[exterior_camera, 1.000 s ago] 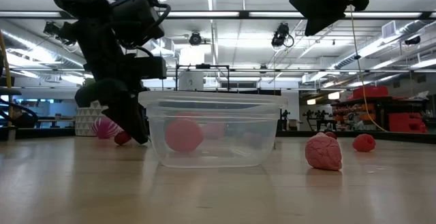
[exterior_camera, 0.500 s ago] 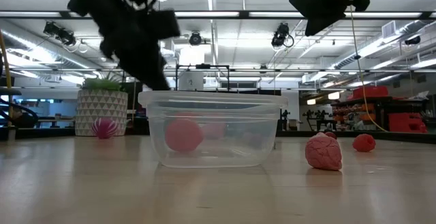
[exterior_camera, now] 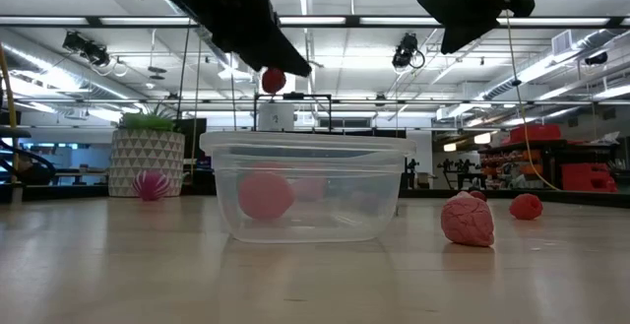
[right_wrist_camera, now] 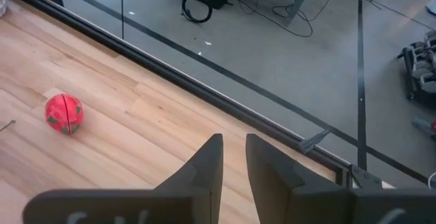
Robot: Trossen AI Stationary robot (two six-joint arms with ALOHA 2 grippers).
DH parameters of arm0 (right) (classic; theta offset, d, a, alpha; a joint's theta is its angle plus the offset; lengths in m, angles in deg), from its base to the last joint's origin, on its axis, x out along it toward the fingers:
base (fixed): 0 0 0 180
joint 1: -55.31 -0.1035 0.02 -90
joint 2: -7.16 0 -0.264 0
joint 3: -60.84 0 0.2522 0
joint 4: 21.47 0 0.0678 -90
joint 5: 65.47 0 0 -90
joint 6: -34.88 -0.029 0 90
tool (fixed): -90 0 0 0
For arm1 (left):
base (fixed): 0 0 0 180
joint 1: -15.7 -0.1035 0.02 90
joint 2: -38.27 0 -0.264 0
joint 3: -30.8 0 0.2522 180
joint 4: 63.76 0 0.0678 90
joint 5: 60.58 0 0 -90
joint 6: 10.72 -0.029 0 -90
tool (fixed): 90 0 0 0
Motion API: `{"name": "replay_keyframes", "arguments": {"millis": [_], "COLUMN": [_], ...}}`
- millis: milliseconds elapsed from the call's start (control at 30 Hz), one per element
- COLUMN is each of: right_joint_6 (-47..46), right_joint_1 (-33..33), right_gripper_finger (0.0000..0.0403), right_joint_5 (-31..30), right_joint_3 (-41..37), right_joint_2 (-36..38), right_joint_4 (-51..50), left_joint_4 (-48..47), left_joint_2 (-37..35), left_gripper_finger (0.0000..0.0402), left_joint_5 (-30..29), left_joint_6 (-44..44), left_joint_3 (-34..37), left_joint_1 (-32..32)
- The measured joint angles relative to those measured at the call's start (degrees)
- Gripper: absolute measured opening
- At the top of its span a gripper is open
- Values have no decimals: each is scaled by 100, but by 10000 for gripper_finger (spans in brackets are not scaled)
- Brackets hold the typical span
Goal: Pick and placing Produce into tupperware
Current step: Put the bottom left red cherry into the transparent bin
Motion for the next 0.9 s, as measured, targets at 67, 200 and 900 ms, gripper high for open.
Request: {"name": "replay_keyframes", "arguments": {"millis": [67,200,900], "right_joint_6": [0,-4,26], "right_joint_1": [0,0,0], "right_gripper_finger": [73,73,73], "right_joint_5": [-1,1,1], "right_joint_3": [0,0,-2], "right_joint_2": [0,0,0], "right_joint_4": [0,0,-13], "left_joint_4": [220,746,1132], "left_joint_2": [271,885,1681], "left_gripper_finger": [7,4,62], "left_joint_5": [14,9,59], "left_joint_6": [0,0,411], "left_joint_3": [0,0,0], "left_joint_1": [48,92,-46]}}
